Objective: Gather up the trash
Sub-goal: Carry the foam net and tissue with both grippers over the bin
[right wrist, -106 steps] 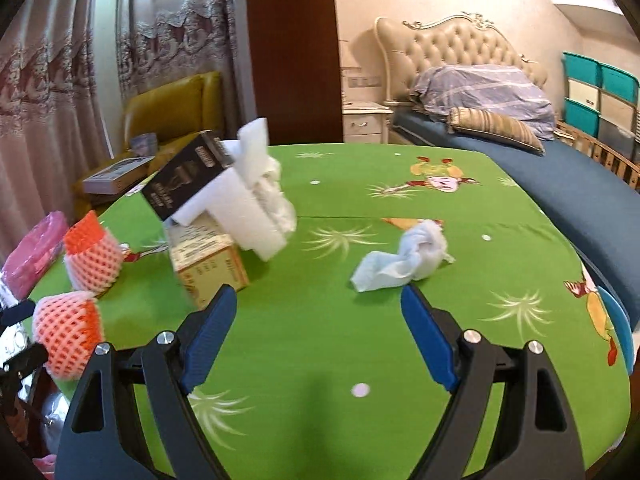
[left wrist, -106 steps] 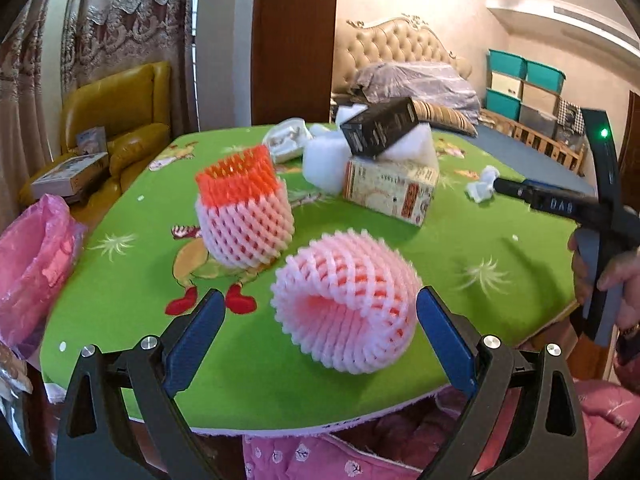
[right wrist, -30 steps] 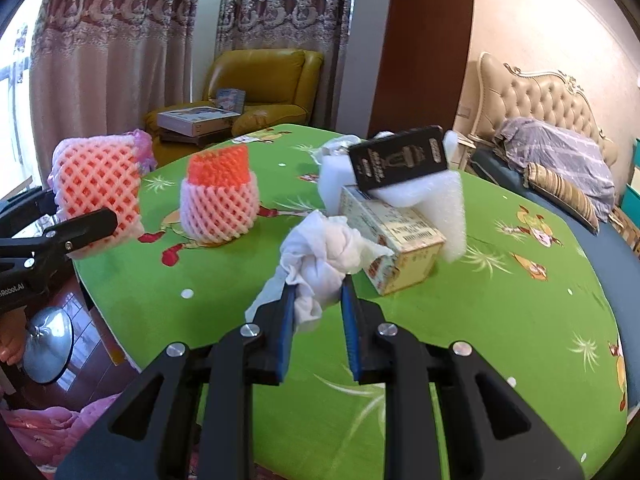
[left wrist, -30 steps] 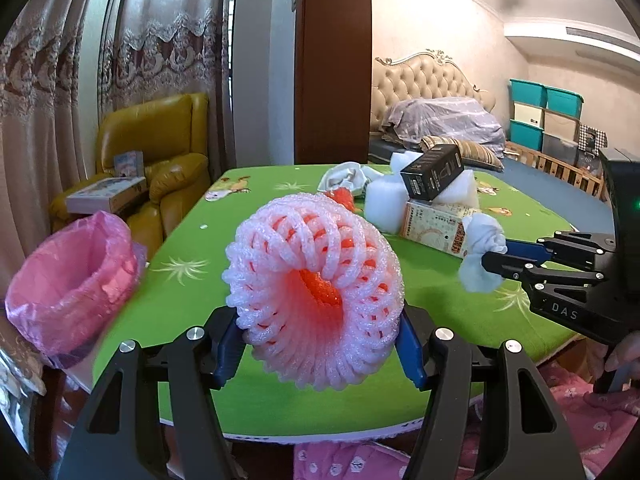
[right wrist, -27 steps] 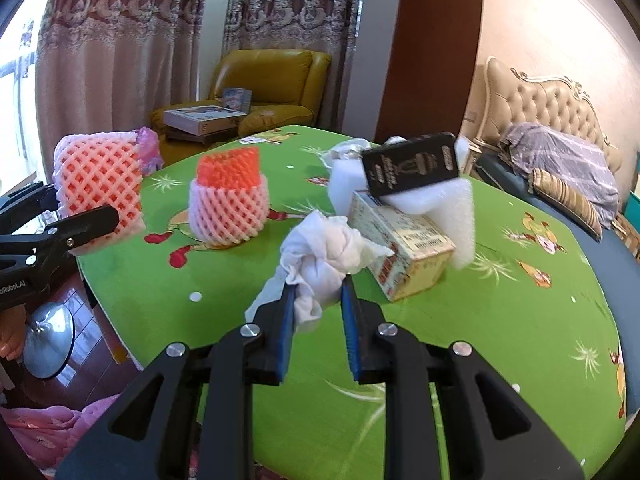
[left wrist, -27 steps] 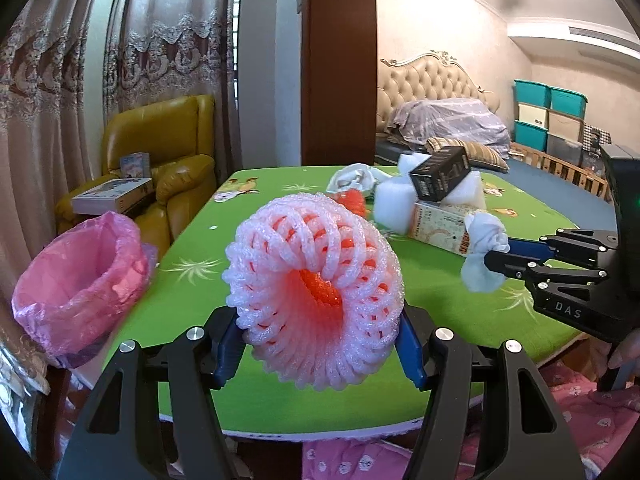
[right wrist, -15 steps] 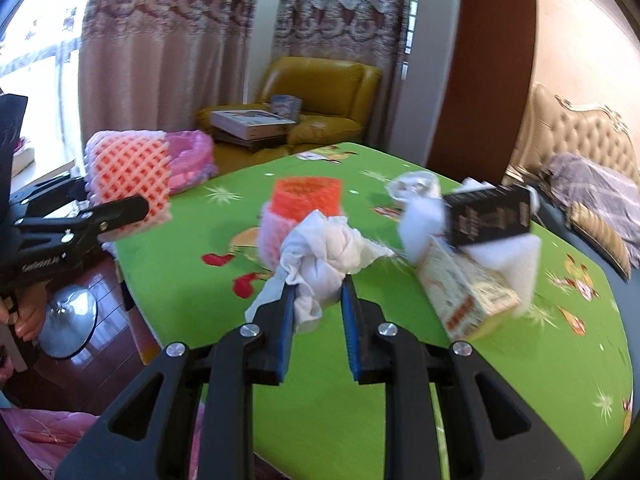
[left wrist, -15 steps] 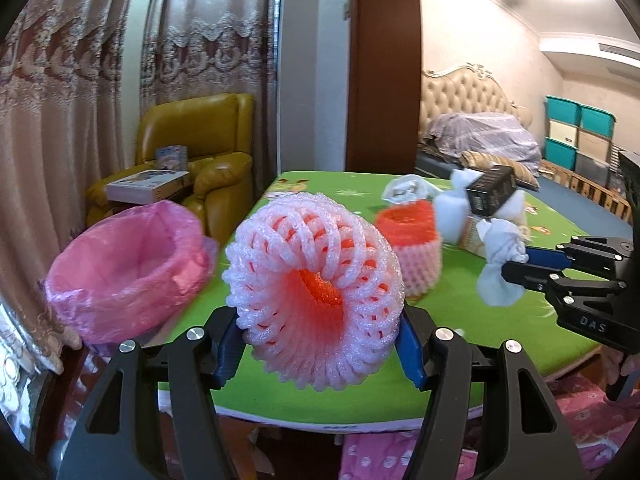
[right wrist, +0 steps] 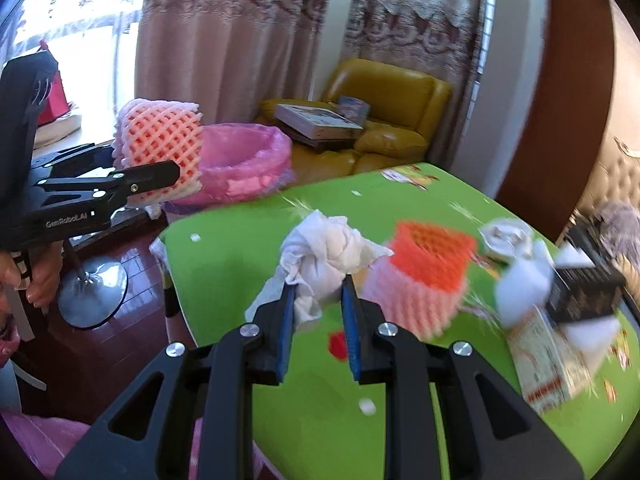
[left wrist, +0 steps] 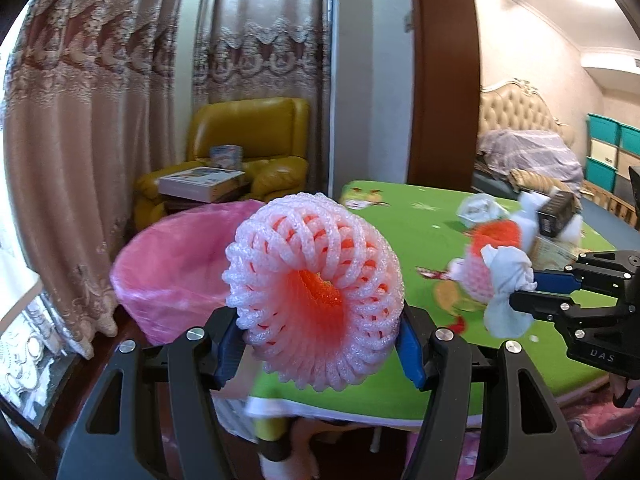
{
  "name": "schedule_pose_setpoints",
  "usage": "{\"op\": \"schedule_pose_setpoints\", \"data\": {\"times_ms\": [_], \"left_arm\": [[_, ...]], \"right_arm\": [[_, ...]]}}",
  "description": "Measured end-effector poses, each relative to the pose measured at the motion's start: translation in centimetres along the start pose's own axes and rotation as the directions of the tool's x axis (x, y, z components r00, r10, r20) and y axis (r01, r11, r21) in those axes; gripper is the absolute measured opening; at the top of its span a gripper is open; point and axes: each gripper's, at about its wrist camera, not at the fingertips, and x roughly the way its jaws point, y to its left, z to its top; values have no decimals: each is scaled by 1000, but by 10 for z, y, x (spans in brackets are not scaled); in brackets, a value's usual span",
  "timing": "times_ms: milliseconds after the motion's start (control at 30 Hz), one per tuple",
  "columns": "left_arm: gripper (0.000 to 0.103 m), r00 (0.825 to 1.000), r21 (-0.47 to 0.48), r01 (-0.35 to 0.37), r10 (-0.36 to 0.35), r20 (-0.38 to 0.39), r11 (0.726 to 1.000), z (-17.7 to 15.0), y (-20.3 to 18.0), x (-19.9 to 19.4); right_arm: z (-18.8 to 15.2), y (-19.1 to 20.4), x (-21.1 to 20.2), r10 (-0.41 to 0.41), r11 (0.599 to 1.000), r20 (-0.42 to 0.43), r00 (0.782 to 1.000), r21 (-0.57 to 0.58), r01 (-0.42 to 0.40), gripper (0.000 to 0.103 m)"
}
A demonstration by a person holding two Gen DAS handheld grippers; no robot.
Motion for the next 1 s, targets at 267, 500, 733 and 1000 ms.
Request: {"op": "schedule_pose_setpoints", "data": {"times_ms": [267, 500, 733, 1000], "left_arm": [[59, 997, -19, -74, 74, -17, 997, 22, 60, 21], [59, 993, -96, -106, 100, -57, 990, 50, 116, 54], [59, 990, -142, -111, 97, -103, 984, 80, 156, 85], [59, 984, -170, -119, 93, -154, 978, 96, 174, 121]], "right_arm": [[54, 15, 43, 104, 995, 18, 994, -1, -104, 22], [102, 39, 76, 144, 989, 35, 989, -31, -143, 22], [137, 52, 115, 163, 986, 37, 986, -34, -162, 23], [152, 61, 147, 160, 987, 17, 987, -29, -159, 26]]}}
